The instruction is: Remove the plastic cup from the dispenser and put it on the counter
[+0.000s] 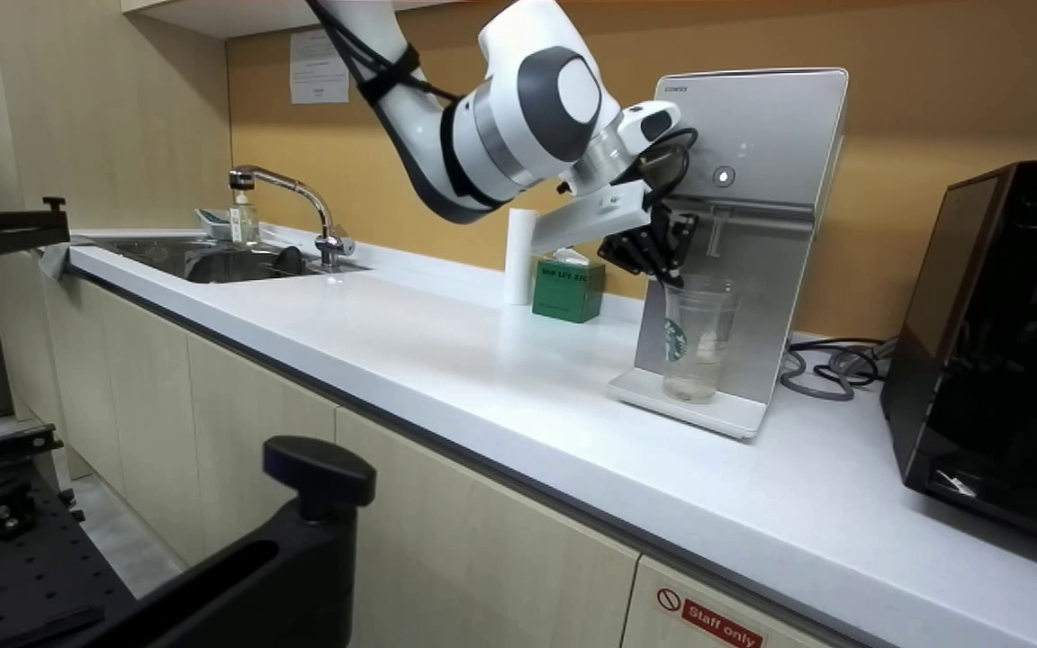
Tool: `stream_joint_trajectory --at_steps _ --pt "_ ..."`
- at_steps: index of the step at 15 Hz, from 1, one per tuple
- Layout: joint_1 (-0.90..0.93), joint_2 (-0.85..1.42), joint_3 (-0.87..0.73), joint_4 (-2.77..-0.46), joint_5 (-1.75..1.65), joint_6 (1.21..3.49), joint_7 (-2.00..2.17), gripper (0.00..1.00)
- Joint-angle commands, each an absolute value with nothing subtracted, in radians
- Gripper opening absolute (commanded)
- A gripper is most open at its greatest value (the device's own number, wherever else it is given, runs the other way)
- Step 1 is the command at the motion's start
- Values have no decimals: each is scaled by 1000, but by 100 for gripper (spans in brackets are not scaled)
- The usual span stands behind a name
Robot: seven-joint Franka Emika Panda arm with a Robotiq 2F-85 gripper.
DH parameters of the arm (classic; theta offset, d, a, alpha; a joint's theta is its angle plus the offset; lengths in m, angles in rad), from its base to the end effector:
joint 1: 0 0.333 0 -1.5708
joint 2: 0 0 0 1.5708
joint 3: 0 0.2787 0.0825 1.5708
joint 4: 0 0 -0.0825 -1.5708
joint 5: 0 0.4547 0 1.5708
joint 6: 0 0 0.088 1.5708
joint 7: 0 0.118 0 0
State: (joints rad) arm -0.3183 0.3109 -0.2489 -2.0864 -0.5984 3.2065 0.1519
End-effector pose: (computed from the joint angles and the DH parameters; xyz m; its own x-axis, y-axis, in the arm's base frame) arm 0.5925 -0.3103 0.2677 0.7735 0.0839 0.6282 -0.1895 -0.9153 0.3555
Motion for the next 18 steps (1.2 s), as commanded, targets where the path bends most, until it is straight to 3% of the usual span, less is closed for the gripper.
stream_joint_trajectory --at_steps 1,8,14,18 --pt "-262 285 -330 -2087 -625 3189 176 1" --pt "-121 161 -510 -2187 -726 3033 202 1" --pt "-103 35 -508 -2323 -750 2945 198 1" --pt "-110 2 -488 -2426 -663 3029 166 1"
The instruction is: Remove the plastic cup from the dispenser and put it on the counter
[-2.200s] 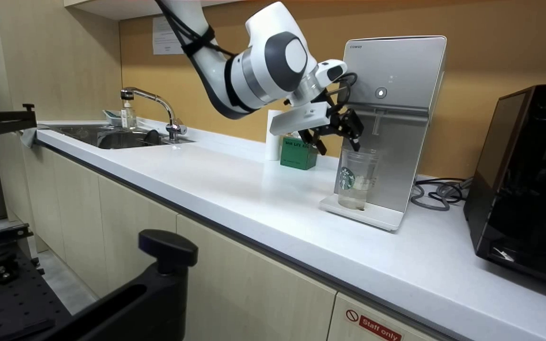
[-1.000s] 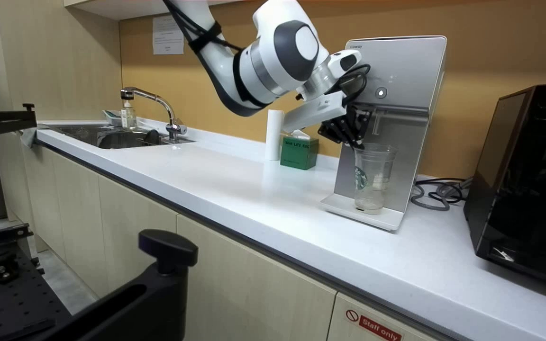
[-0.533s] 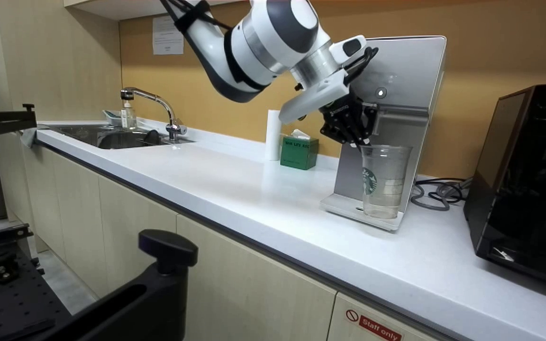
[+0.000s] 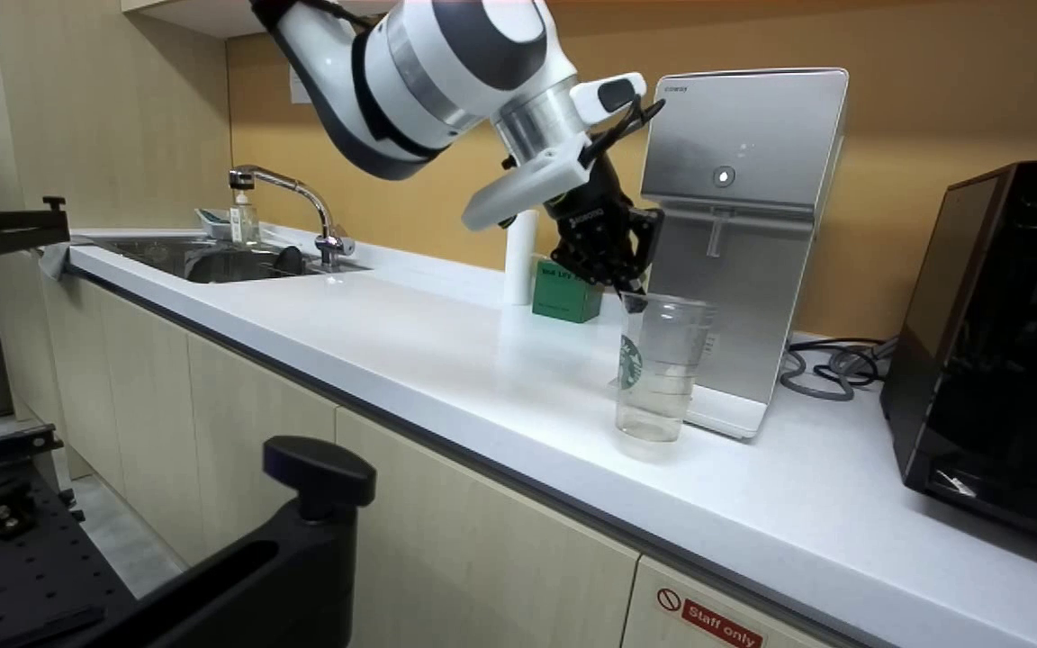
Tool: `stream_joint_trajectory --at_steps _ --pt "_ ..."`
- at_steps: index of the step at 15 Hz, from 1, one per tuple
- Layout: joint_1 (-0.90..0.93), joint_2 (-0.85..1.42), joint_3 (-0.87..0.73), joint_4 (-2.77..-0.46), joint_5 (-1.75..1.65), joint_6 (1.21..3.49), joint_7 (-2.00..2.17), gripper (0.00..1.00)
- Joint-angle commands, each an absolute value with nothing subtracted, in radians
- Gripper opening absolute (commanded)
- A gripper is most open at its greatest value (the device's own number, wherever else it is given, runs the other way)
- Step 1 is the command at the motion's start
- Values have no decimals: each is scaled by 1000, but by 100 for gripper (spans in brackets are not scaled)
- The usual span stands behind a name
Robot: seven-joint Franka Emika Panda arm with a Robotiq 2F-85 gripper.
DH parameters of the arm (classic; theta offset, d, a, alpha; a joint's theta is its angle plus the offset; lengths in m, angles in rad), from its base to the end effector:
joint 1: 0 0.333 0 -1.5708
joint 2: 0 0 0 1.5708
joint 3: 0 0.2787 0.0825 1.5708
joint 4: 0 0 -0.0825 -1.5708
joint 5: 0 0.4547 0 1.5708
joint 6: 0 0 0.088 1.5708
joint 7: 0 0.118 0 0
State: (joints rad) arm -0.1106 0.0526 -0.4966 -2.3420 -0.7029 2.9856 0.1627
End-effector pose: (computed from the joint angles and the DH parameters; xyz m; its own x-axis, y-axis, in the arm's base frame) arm 0.5123 -0.3033 0.2721 0.8900 0.0131 0.4558 -0.1878 -0.9004 0.3925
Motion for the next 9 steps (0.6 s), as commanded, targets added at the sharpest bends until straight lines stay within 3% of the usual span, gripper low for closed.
stream_joint_trajectory --at_steps 1,7,8,9 --pt "-111 -3 -485 -2446 -642 3051 161 1" --pt "-119 0 -504 -2484 -660 3207 185 1" --pt "-121 -1 -502 -2489 -652 3213 180 30" --pt "-122 -1 -498 -2497 -644 3213 171 31"
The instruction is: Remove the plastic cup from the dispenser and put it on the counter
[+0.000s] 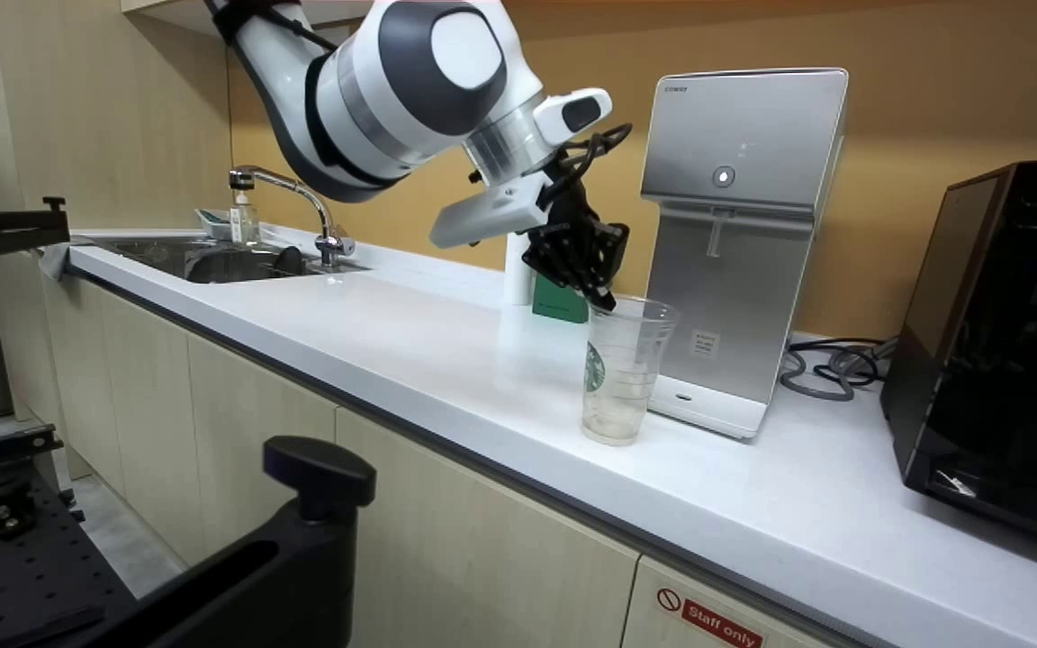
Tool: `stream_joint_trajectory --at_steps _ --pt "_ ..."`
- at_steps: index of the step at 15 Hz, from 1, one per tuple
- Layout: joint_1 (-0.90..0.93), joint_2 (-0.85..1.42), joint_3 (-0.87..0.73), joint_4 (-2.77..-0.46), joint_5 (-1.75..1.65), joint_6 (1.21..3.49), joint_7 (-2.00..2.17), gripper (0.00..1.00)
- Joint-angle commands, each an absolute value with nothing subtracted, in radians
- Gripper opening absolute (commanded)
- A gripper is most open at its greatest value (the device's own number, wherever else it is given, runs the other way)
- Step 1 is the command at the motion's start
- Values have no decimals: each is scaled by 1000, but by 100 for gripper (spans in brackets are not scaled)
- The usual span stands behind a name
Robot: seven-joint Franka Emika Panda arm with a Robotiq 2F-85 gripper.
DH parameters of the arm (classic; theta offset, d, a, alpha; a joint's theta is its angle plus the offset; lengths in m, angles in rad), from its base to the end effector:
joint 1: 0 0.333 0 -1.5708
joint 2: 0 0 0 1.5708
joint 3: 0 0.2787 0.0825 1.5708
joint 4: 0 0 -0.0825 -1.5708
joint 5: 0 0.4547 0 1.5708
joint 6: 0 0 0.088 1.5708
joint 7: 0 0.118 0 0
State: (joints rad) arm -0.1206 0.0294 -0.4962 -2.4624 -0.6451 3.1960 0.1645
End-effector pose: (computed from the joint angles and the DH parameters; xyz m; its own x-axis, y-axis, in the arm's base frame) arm 0.4891 -0.2785 0.2538 0.8186 -0.0047 0.5744 -0.2064 -0.9356 0.2864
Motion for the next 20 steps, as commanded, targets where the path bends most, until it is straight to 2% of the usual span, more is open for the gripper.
stream_joint_trajectory --at_steps 1,10,16,18,19,20 --pt "-121 -2 -495 -2501 -642 3208 166 37" --pt "-126 -50 -511 -2473 -705 3131 183 97" --pt "-179 -209 -462 -2422 -829 2912 272 100" --pt "-148 -255 -450 -2435 -747 2782 222 100" --pt "-211 -262 -367 -2442 -651 2731 166 100" --pt "-205 -264 -356 -2440 -592 2687 142 100"
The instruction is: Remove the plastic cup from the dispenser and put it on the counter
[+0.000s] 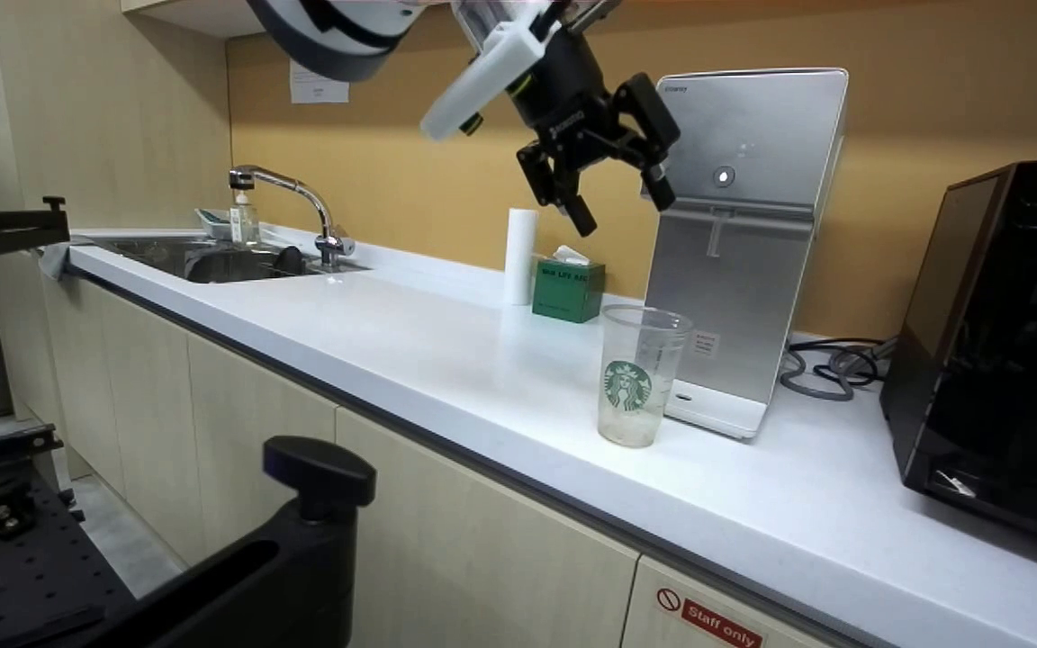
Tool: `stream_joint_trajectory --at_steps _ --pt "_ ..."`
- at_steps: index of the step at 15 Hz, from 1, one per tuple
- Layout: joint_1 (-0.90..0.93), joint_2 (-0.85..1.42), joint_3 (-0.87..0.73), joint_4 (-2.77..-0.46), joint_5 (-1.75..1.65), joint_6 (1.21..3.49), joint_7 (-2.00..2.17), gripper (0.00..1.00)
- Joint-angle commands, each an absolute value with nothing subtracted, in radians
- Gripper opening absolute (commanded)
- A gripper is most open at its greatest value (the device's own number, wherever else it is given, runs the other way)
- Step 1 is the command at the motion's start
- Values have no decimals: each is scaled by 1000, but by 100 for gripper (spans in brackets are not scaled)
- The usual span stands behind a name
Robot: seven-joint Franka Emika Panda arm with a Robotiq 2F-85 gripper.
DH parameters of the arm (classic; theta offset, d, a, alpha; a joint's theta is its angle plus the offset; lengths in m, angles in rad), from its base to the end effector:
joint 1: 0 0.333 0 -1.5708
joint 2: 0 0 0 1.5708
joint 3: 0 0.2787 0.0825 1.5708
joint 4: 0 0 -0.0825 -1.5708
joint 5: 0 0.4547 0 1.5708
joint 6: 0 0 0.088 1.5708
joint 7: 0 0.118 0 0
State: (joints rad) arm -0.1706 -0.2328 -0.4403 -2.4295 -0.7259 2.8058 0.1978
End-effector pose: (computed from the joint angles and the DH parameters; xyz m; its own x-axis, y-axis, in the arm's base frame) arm 0.4827 -0.2979 0.3588 0.8593 -0.0795 0.5052 -0.2942 -0.8849 0.3611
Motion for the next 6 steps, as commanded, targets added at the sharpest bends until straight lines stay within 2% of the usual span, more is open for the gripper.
stream_joint_trajectory --at_steps 1,6 --pt "-215 -263 -331 -2433 -541 2650 119 100" --pt "-262 -238 -258 -2431 -428 2629 86 100"
